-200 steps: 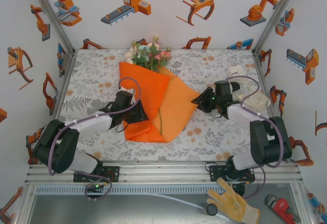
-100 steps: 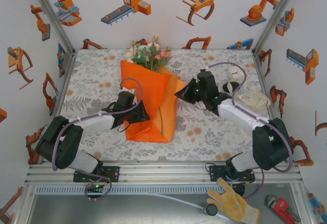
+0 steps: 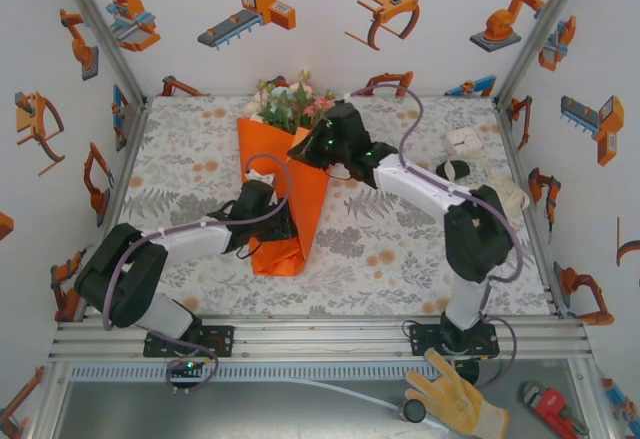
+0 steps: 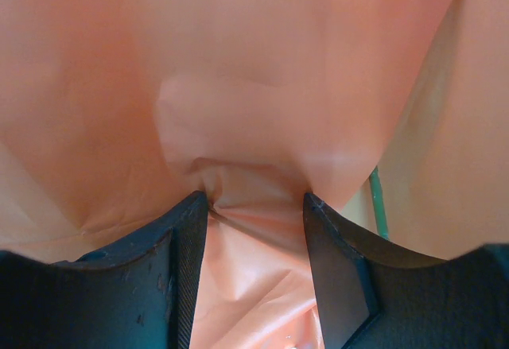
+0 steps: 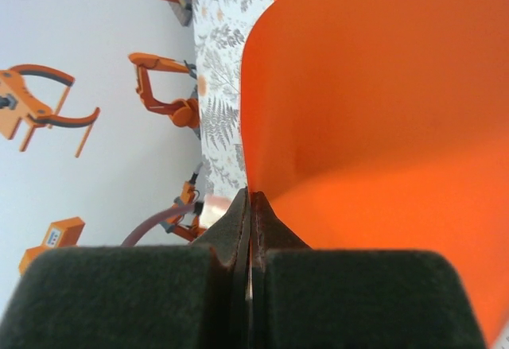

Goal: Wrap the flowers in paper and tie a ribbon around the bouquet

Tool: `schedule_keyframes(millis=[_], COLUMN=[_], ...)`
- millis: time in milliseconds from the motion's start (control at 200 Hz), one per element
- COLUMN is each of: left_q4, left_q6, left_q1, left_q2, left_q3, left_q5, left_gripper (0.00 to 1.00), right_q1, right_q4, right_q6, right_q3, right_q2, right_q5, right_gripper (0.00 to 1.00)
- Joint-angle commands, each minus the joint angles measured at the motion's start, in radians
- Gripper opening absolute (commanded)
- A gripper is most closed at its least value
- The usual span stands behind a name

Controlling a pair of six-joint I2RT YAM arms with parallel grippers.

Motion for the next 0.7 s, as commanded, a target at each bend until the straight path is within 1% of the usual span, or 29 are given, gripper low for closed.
schedule_keyframes(millis=[0, 85, 160, 295, 431, 506, 641, 696], left_q4=[-0.032, -0.031, -0.036, -0.07, -0.19, -0.275, -0.35, -0.402], left_q6=[0.021, 0.021, 0.026, 0.036, 0.035, 0.031, 0.023, 0.013], left_q1=[-0.013, -0.016, -0.016, -0.015, -0.014, -0.011, -0.005, 0.003], left_q2=[0.016, 0.002, -0.026, -0.124, -0.234, -0.283, -0.39, -0.436], left_q3=[-0.013, -0.018, -0.021, -0.015, 0.018, 0.034, 0.014, 0.008], left_q5=[-0.023, -0.026, -0.024, -0.024, -0.08, -0.117, -0.15, -0.19], left_gripper=[0.51, 0.51, 0.52, 0.56, 0.6, 0.6, 0.6, 0.6], right_q1=[0.015, 0.023, 0.026, 0.025, 0.023, 0.022, 0.02, 0.02], right_q4=[-0.001, 0.021, -0.001, -0.019, -0.047, -0.054, -0.055, -0.055], right_q6=[0.012, 0.014, 0.009, -0.023, -0.069, -0.086, -0.095, -0.097], right_q3=[0.119, 0.189, 0.246, 0.287, 0.288, 0.288, 0.29, 0.296], right_q2=[0.077, 0.14, 0.188, 0.233, 0.236, 0.232, 0.231, 0.231], right_q5=[-0.003, -0.012, -0.007, 0.013, 0.029, 0.03, 0.024, 0.018], right_gripper=[0.0, 0.0, 0.0, 0.0, 0.0, 0.0, 0.0, 0.0])
